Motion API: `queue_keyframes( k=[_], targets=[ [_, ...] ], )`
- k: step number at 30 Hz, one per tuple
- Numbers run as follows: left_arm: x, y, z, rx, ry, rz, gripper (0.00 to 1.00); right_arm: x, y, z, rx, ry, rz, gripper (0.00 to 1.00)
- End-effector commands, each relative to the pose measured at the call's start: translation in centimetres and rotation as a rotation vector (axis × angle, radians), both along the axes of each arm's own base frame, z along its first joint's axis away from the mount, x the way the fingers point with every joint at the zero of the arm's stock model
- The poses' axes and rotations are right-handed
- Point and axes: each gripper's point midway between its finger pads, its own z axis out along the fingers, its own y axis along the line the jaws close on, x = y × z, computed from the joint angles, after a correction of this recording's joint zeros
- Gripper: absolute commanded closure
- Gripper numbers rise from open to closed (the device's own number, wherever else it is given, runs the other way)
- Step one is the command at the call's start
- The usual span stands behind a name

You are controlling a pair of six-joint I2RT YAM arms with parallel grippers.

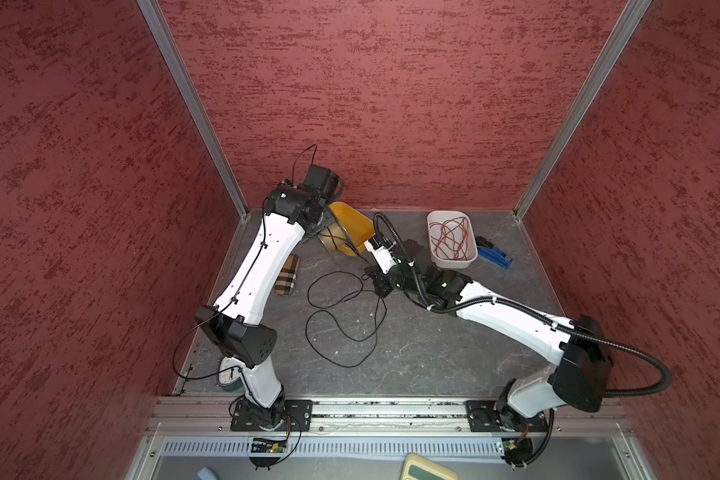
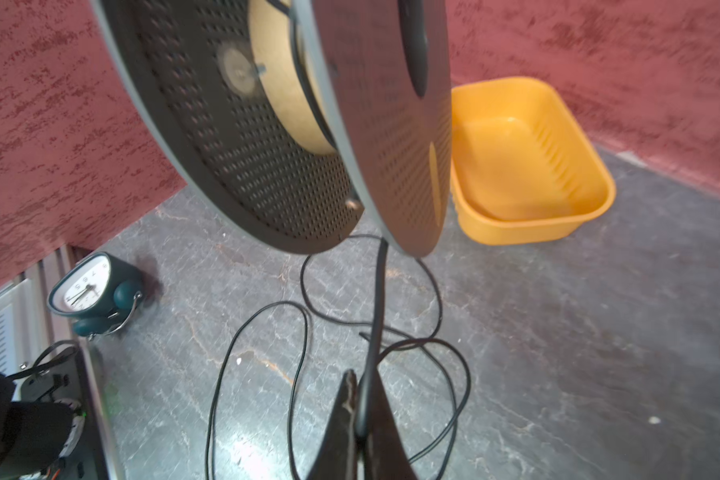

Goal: Wrap the cables

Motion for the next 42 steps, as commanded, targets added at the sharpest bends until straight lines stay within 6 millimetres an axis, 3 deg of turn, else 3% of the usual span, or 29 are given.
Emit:
queue_keyframes(
  k=[1, 6, 14, 23, 27, 29, 32, 35, 42],
  targets=[
    [0.1, 1.4, 1.6, 0.144, -0.037, 0.034, 1.00, 0.4, -0.3, 5.0, 0.037, -0.153, -0.033, 1.00],
    [-0.1, 1.0, 1.2, 0.157, -0.008, 0.024, 1.00, -0.7, 1.0, 6.9, 0.048, -0.243, 0.032, 1.00],
    [0.0, 0.8, 0.6, 0.154, 0.029, 0.009, 1.00, -2.2, 2.3, 7.7, 0.048, -0.282, 0.092, 1.00],
    [0.1, 0.9, -0.1, 0.112, 0.057, 0.009, 1.00, -5.5, 3.7, 10.0, 0.099, -0.324, 0.209, 1.00],
    [0.1, 0.6, -0.1, 0.133, 0.060, -0.015, 1.00, -4.1, 3.4, 10.6, 0.077, -0.337, 0.134, 1.00],
    [0.0, 0.6, -0.1, 0.162, 0.066, -0.033, 1.00, -2.6, 2.2, 11.4, 0.060, -0.364, 0.028, 1.00],
    [-0.2, 0.6, -0.1, 0.217, 0.076, -0.059, 1.00, 0.2, 0.7, 11.0, 0.005, -0.393, -0.151, 1.00],
    [-0.2, 0.3, 0.1, 0.248, 0.077, -0.095, 1.00, 1.7, -0.3, 11.1, -0.037, -0.417, -0.259, 1.00],
    [0.0, -0.7, 0.2, 0.296, 0.084, -0.190, 1.00, 3.3, -1.5, 11.8, -0.034, -0.435, -0.379, 1.00]
  ],
)
